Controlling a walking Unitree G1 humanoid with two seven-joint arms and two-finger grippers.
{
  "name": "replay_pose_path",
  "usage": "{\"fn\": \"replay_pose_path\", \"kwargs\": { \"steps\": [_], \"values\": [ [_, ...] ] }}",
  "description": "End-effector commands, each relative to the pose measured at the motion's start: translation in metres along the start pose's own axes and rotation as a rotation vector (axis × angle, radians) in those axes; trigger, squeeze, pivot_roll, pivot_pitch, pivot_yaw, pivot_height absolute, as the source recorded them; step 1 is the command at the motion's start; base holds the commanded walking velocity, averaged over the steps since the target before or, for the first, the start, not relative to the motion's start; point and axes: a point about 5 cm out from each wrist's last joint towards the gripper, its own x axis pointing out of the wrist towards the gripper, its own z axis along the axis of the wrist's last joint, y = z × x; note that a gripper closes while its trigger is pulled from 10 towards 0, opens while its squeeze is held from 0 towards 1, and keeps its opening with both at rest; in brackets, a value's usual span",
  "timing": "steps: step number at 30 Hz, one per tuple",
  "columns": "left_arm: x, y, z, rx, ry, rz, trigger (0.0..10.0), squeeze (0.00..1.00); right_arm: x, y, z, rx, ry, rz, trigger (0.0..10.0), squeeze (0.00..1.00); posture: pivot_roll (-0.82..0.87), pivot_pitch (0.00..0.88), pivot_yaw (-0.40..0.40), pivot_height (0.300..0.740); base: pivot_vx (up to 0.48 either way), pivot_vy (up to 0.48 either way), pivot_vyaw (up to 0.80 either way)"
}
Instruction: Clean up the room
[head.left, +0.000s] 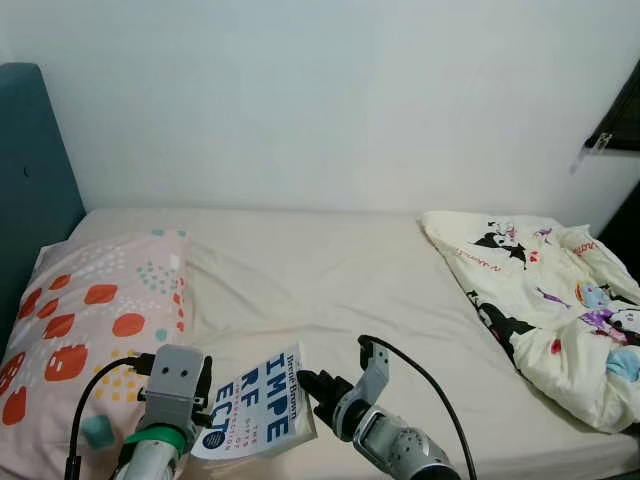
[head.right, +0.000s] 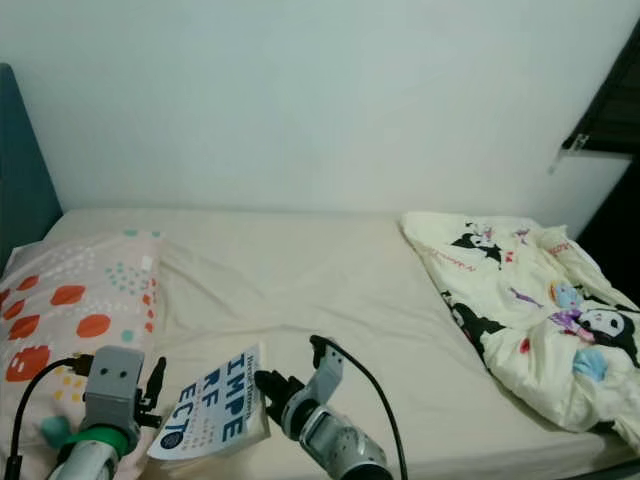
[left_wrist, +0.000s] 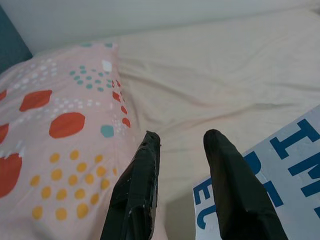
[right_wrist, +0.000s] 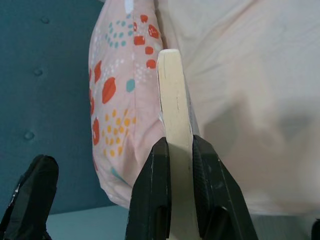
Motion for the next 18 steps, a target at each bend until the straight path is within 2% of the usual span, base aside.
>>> {"fn": "replay_pose_path", "kwargs": {
  "steps": [1,4,12,18],
  "values": [
    [-0.0032,-0.0017,-0.0042,-0.006,0.020,0.001,10.0,0.00,0.0045,0.0086,-0.0037,-0.006,0.012,0.035,10.0,0.00,0.12,0.067,-0.060,0.652,0.000,0.000,0.00],
    [-0.0040,-0.0010,-0.0047,-0.006,0.021,0.003,10.0,0.00,0.0052,0.0096,-0.0045,-0.012,0.019,0.037,10.0,0.00,0.12,0.066,-0.061,0.652,0.000,0.000,0.00],
    [-0.0055,-0.0004,-0.0051,-0.004,0.022,0.007,10.0,0.00,0.0068,0.0118,-0.0063,-0.022,0.032,0.041,10.0,0.00,0.12,0.066,-0.065,0.608,0.000,0.000,0.00],
    [-0.0115,0.0058,-0.0062,0.028,0.021,0.004,10.0,0.00,0.0103,0.0136,-0.0128,-0.033,0.048,0.031,10.0,0.00,0.13,0.094,-0.072,0.608,0.000,0.000,0.00]
  ]
}}
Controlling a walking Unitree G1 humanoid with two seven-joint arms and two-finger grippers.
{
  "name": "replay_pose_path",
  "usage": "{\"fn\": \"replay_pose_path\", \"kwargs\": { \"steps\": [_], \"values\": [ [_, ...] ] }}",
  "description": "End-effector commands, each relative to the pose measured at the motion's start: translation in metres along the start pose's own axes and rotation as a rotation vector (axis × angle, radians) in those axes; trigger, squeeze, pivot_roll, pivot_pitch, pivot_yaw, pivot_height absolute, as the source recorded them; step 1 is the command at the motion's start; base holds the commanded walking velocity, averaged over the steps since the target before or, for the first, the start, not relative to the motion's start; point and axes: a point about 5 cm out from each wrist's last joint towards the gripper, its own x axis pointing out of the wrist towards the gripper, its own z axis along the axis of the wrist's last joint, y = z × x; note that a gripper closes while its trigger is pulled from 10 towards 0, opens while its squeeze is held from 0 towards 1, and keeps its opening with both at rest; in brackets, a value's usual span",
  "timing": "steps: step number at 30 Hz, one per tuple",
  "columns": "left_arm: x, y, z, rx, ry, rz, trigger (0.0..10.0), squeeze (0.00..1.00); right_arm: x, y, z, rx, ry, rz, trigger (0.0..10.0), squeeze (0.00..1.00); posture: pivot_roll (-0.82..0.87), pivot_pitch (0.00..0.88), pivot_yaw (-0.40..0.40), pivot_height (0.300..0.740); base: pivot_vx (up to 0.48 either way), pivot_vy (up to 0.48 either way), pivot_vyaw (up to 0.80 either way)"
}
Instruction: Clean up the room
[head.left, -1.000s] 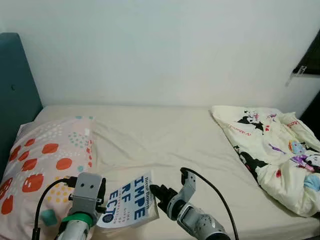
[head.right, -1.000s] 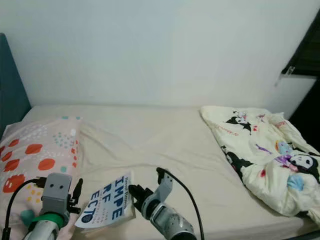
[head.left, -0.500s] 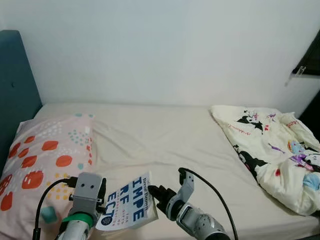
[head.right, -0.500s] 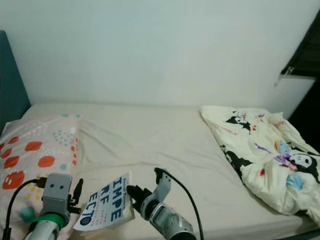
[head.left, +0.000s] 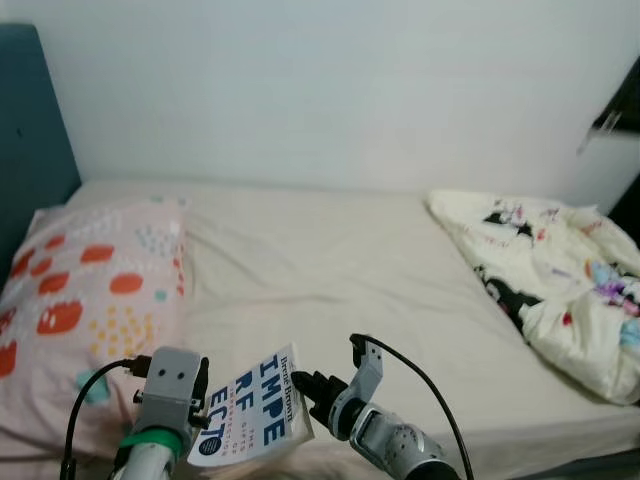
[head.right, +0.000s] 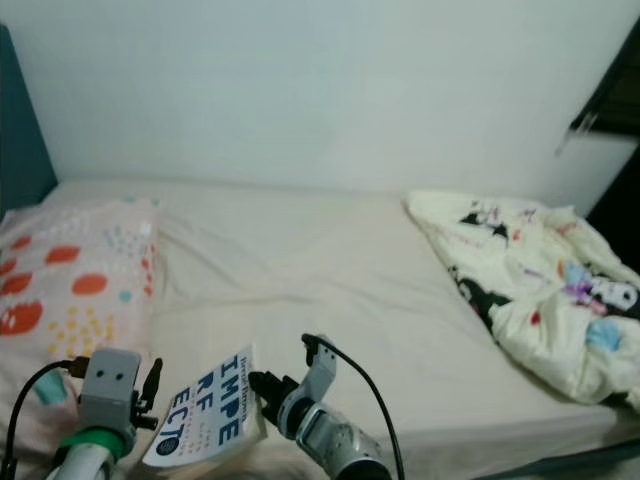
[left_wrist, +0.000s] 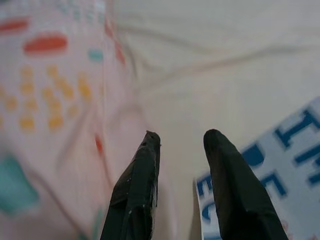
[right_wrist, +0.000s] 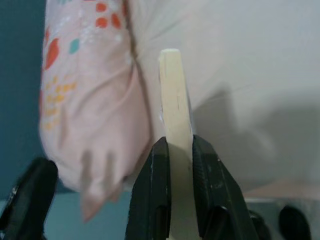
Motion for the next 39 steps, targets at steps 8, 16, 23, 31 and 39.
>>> {"fn": "replay_pose_path", "kwargs": {
  "steps": [8,16,23,31,39],
  "values": [
    [-0.009,0.007,0.003,0.015,-0.011,0.008,10.0,0.00,0.016,0.027,0.000,0.183,-0.051,0.078,10.0,0.00,0.16,0.115,-0.084,0.608,0.000,0.000,0.00],
    [-0.015,0.010,0.005,0.016,-0.019,0.014,10.0,0.00,0.021,0.035,0.013,0.310,-0.111,0.083,10.0,0.00,0.17,0.130,-0.090,0.608,0.000,0.000,0.00],
    [-0.017,0.009,0.006,0.021,-0.017,0.004,10.0,0.00,0.025,0.037,0.001,0.271,-0.057,0.056,10.0,0.00,0.17,0.141,-0.092,0.608,0.000,0.000,0.00],
    [-0.020,0.009,0.007,0.020,-0.015,-0.004,10.0,0.00,0.023,0.028,-0.008,0.204,-0.039,-0.002,10.0,0.00,0.17,0.143,-0.091,0.608,0.000,0.000,0.00],
    [-0.018,0.008,0.007,0.020,-0.015,-0.014,10.0,0.00,0.022,0.023,-0.002,0.180,-0.089,-0.035,10.0,1.00,0.17,0.139,-0.086,0.608,0.000,0.000,0.00]
  ]
}}
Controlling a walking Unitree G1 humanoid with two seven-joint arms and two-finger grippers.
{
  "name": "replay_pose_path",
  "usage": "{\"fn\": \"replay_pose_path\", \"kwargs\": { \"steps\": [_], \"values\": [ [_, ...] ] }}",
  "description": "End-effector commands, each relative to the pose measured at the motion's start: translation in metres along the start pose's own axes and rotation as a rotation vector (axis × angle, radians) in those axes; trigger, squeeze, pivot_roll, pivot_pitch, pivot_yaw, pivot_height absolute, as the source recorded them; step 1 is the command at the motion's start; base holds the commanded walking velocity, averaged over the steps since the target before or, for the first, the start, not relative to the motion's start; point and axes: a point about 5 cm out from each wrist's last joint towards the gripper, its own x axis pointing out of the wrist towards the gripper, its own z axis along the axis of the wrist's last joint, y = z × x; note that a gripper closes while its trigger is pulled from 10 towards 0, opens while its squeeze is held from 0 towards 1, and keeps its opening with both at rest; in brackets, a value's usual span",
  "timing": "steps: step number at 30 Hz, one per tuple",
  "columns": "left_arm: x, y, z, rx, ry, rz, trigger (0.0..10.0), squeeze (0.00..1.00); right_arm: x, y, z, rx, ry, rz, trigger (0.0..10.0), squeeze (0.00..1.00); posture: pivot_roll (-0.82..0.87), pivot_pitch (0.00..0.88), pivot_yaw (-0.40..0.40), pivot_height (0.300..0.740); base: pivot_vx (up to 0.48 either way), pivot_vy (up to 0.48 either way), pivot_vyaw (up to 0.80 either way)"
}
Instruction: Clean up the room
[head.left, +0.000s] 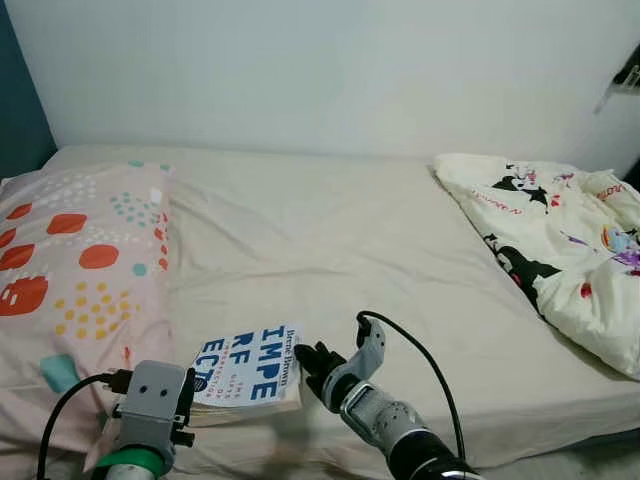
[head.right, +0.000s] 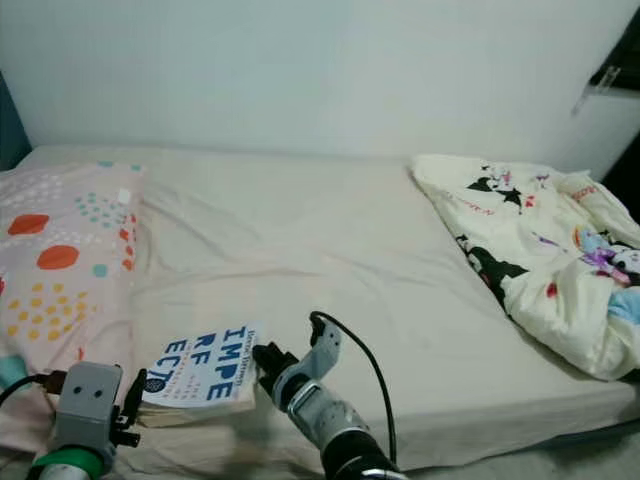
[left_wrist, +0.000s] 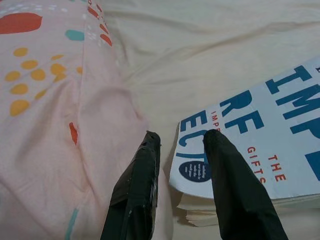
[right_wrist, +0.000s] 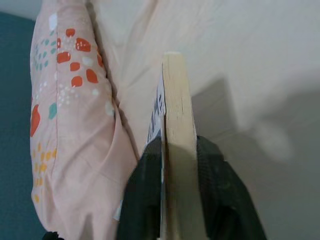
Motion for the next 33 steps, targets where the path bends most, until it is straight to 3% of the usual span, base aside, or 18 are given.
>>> {"fn": "replay_pose_path", "kwargs": {
  "steps": [1,3,5,9,12,15,16,20,23,25,33],
  "values": [
    [-0.002,-0.003,-0.005,-0.003,0.028,-0.015,10.0,0.00,0.003,0.002,-0.024,0.034,0.035,-0.005,10.0,1.00,0.17,0.139,-0.086,0.608,0.000,0.000,0.00],
    [-0.002,-0.003,-0.004,-0.003,0.028,-0.017,10.0,0.00,0.003,0.002,-0.022,0.027,0.023,-0.015,10.0,1.00,0.17,0.137,-0.085,0.608,0.000,0.000,0.00],
    [-0.001,-0.004,-0.004,-0.003,0.028,-0.023,10.0,0.00,0.003,0.000,-0.020,-0.004,0.008,-0.047,10.0,0.00,0.16,0.131,-0.084,0.608,0.000,0.000,0.00],
    [0.000,-0.005,-0.005,-0.004,0.030,-0.027,10.0,0.00,0.001,-0.004,-0.018,-0.029,-0.002,-0.071,10.0,0.00,0.16,0.125,-0.083,0.608,0.000,0.000,0.00],
    [0.001,-0.008,-0.005,-0.008,0.028,-0.033,10.0,0.00,-0.004,-0.015,-0.005,-0.100,-0.057,-0.123,10.0,0.00,0.15,0.116,-0.080,0.608,0.000,0.000,0.00],
    [0.005,-0.012,-0.004,-0.010,0.023,-0.048,10.0,0.00,-0.019,-0.027,0.038,-0.357,-0.269,-0.185,10.0,0.00,0.15,0.099,-0.078,0.608,0.000,0.000,0.00],
    [0.005,-0.013,-0.004,-0.009,0.022,-0.051,10.0,0.00,-0.022,-0.026,0.046,-0.404,-0.312,-0.183,10.0,0.00,0.15,0.099,-0.078,0.608,0.000,0.000,0.00],
    [0.007,-0.016,-0.009,-0.008,0.043,-0.057,10.0,0.00,-0.027,-0.022,0.058,-0.514,-0.377,-0.149,10.0,0.00,0.12,0.085,-0.065,0.608,0.000,0.000,0.00],
    [0.011,-0.033,-0.011,0.006,0.032,-0.085,10.0,0.00,-0.039,-0.010,0.057,-0.762,-0.440,-0.062,10.0,0.00,0.10,0.065,-0.051,0.608,0.000,0.000,0.00],
    [0.013,-0.044,-0.010,0.015,0.012,-0.096,10.0,0.00,-0.045,-0.010,0.050,-0.782,-0.480,-0.062,10.0,0.00,0.08,0.058,-0.043,0.612,0.000,0.000,0.00],
    [0.020,-0.047,0.000,-0.003,-0.015,-0.090,10.0,0.00,-0.046,-0.014,0.035,-0.774,-0.479,-0.084,10.0,0.00,0.07,0.051,-0.038,0.637,0.000,0.000,0.00]
  ]
}}
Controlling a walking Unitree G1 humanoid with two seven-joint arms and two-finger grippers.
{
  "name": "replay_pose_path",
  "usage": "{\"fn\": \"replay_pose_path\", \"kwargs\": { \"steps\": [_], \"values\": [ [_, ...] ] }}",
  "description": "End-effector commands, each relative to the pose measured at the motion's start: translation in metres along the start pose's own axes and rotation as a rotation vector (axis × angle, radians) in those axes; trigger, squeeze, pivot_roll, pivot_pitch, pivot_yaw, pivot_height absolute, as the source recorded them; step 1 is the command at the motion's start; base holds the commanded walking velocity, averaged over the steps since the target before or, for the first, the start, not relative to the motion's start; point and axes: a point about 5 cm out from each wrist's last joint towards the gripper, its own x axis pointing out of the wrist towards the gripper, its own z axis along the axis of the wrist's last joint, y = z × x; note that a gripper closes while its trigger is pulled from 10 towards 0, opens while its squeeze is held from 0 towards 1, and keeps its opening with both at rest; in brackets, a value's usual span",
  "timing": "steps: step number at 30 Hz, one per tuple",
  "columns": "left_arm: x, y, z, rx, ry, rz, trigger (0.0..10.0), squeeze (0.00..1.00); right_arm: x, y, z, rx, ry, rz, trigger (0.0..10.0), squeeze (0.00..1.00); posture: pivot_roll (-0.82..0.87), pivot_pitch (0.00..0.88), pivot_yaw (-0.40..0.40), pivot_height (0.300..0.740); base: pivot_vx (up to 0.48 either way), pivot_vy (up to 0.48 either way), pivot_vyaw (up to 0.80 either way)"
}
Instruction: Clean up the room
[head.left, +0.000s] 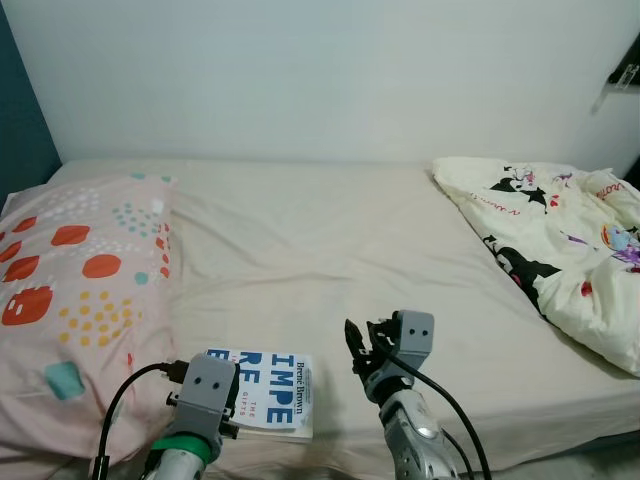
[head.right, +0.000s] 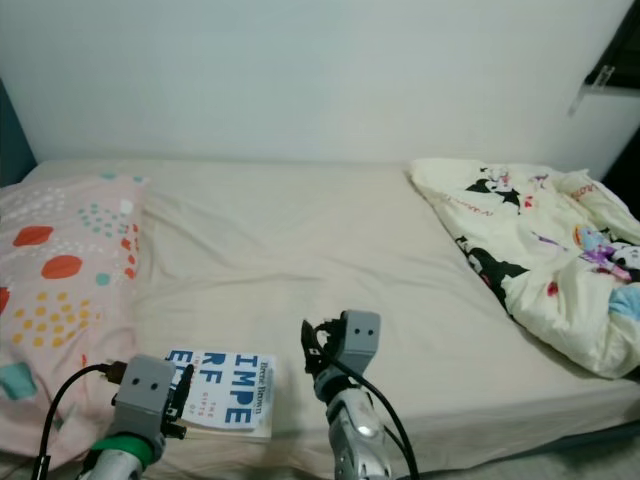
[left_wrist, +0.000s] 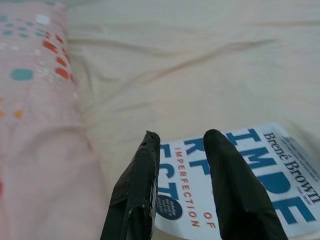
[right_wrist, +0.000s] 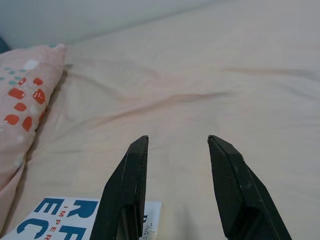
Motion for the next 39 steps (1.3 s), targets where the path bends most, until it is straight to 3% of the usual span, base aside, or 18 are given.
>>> {"fn": "replay_pose_path", "kwargs": {
  "steps": [1,9,18,26,31,33,39],
  "values": [
    [0.000,-0.002,-0.002,-0.001,0.018,0.001,10.0,0.00,-0.005,0.000,-0.006,-0.004,0.011,-0.011,10.0,0.00,0.07,0.051,-0.038,0.637,0.000,0.000,0.00],
    [0.006,-0.001,0.000,-0.041,-0.010,0.048,10.0,0.00,-0.022,-0.001,-0.019,-0.035,0.066,-0.011,10.0,0.00,0.07,0.030,-0.053,0.667,0.000,0.000,0.00],
    [0.005,0.002,-0.005,-0.071,0.023,0.094,10.0,0.00,-0.022,0.006,-0.022,-0.039,0.090,0.029,10.0,0.00,0.07,0.019,-0.067,0.702,0.000,0.000,0.00],
    [0.000,0.010,-0.011,-0.030,0.030,0.177,10.0,0.00,-0.025,0.008,-0.029,-0.044,0.155,0.058,10.0,0.00,0.07,0.026,-0.079,0.736,0.000,0.000,0.00],
    [-0.001,0.008,-0.014,-0.037,0.032,0.138,10.0,0.00,-0.025,0.007,-0.037,-0.069,0.216,0.053,10.0,0.00,0.07,0.023,-0.079,0.740,0.000,0.000,0.18],
    [-0.003,0.005,-0.021,-0.068,0.075,0.126,10.0,0.00,-0.028,0.004,-0.046,-0.125,0.284,0.050,10.0,0.00,0.07,0.023,-0.079,0.740,0.000,0.000,0.00],
    [-0.006,0.002,-0.028,-0.093,0.104,0.099,10.0,0.00,-0.031,-0.004,-0.048,-0.153,0.297,0.036,10.0,0.00,0.06,0.020,-0.074,0.740,0.000,0.000,0.00]
  ]
}}
